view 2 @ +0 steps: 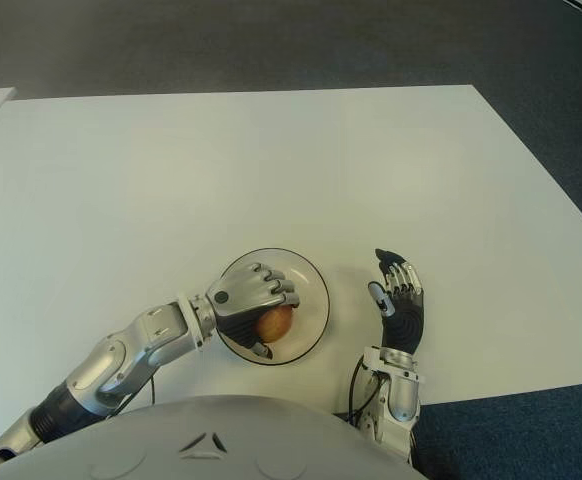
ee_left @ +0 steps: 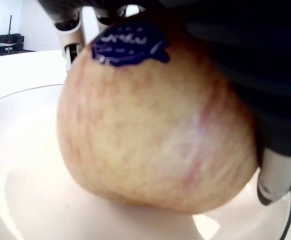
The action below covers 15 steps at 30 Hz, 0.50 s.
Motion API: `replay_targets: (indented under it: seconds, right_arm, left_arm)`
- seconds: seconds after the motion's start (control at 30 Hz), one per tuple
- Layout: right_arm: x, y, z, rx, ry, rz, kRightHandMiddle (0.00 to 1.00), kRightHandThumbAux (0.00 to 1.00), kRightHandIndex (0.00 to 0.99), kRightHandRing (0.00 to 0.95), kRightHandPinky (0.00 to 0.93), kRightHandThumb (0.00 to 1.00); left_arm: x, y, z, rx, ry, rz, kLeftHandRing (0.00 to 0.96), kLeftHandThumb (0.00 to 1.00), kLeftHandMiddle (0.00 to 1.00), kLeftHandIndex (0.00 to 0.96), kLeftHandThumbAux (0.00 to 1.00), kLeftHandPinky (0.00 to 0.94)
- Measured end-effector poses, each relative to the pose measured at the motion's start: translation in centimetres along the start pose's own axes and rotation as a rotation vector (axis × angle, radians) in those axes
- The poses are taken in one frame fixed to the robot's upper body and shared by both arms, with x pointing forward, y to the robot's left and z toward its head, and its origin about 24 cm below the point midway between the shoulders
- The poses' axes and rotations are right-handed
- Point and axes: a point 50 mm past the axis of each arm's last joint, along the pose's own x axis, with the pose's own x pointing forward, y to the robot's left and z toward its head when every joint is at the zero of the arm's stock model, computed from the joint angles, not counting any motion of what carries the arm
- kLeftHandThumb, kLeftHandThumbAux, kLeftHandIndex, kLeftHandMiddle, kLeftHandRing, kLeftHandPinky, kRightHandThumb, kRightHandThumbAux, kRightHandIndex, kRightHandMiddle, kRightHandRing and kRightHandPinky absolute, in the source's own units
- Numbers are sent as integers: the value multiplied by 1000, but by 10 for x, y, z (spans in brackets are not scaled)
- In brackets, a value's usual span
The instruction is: Put the apples into the plate.
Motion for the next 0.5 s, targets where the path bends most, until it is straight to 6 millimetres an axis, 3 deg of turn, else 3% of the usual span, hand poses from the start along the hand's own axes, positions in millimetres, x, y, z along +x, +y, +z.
replay_targets:
  seconds: [0.03,0.07,0.13,0.17,0.27,0.5]
  right_arm:
    - [0,0,0,0,0,1,305,645,266,207,125,289]
    - [0,0,0,1,0,1,303,645,267,208,132,291]
    - [0,0,0,1,0,2,303,646,269,210,137,293]
    - [0,0,0,1,0,1,303,646,270,211,135,294]
    - [0,0,0,1,0,-1,307,654,272,210,127,296]
    - [0,0,-1,0,5,-10,313,663,266,211,111,294]
  left_arm:
    - [0,-1,0,-2,-2,10,650,569,651,404,567,627]
    - [0,-2,-1,-4,-3,25,533,465,543,380,488,527]
    - [0,-4,-2,-7,-3,55,341,359,354,301,413,368]
    - [0,-6,-2,-8,-3,68,218,287,226,204,368,235]
    - [1,-8,-3,-11,0,82,71,164,74,69,287,77]
    - [1,-4,-4,6,-7,89,5,65,6,5,211,6]
